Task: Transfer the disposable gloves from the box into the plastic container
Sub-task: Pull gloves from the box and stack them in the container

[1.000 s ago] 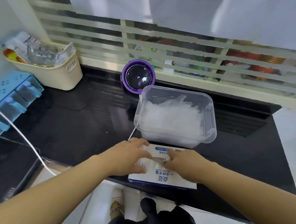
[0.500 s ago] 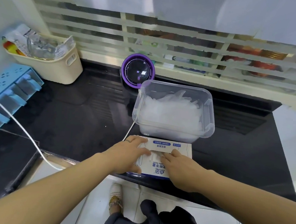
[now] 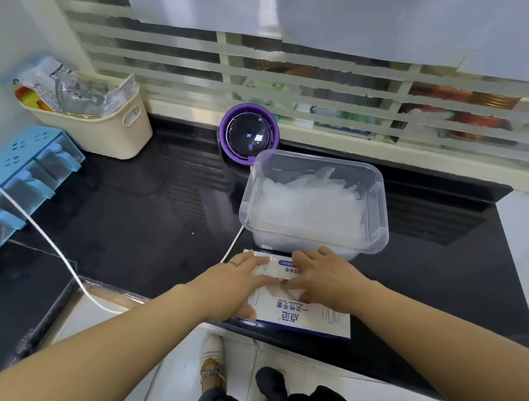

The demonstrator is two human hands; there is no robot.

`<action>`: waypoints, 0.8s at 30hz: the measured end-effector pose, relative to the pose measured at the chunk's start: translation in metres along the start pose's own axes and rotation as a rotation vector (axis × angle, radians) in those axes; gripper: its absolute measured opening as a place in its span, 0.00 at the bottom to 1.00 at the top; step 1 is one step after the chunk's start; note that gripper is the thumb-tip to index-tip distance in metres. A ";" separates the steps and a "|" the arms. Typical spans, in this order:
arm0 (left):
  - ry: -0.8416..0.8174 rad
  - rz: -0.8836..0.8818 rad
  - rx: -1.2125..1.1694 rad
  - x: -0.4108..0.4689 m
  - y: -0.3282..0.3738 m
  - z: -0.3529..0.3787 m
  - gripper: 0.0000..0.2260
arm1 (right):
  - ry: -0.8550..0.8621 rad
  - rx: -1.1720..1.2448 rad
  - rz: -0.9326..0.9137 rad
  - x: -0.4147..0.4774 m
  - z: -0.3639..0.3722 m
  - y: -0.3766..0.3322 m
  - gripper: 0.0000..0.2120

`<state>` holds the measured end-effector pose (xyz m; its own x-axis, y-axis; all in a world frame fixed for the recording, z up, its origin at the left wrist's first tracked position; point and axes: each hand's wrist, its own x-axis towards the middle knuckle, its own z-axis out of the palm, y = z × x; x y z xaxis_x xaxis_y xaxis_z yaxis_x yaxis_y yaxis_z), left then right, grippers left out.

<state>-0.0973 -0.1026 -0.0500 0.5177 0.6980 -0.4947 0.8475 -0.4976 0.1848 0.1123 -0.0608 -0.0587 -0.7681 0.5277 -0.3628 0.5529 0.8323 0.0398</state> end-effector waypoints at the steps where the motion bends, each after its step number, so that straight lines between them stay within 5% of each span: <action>1: 0.001 -0.002 -0.005 0.000 0.000 0.000 0.33 | 0.027 0.007 0.003 0.002 0.002 -0.001 0.17; 4: 0.010 -0.005 -0.013 -0.001 0.000 0.001 0.33 | 0.141 0.019 -0.025 0.004 0.007 -0.006 0.03; 8: 0.012 -0.015 -0.024 0.000 0.000 0.001 0.34 | 0.332 0.115 0.023 0.001 0.020 -0.003 0.11; 15: 0.009 -0.038 -0.010 0.000 0.000 0.000 0.35 | 0.575 0.427 0.005 -0.013 0.006 -0.013 0.03; 20: 0.003 -0.041 0.020 -0.001 0.002 -0.003 0.35 | 0.661 0.723 0.171 -0.021 -0.001 -0.022 0.04; 24: 0.030 -0.038 0.060 -0.001 0.004 -0.006 0.31 | 0.920 0.936 0.360 -0.032 -0.033 -0.012 0.04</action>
<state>-0.0937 -0.1020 -0.0434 0.4891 0.7320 -0.4742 0.8587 -0.4995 0.1147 0.1196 -0.0825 -0.0172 -0.2682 0.9169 0.2954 0.4939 0.3942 -0.7750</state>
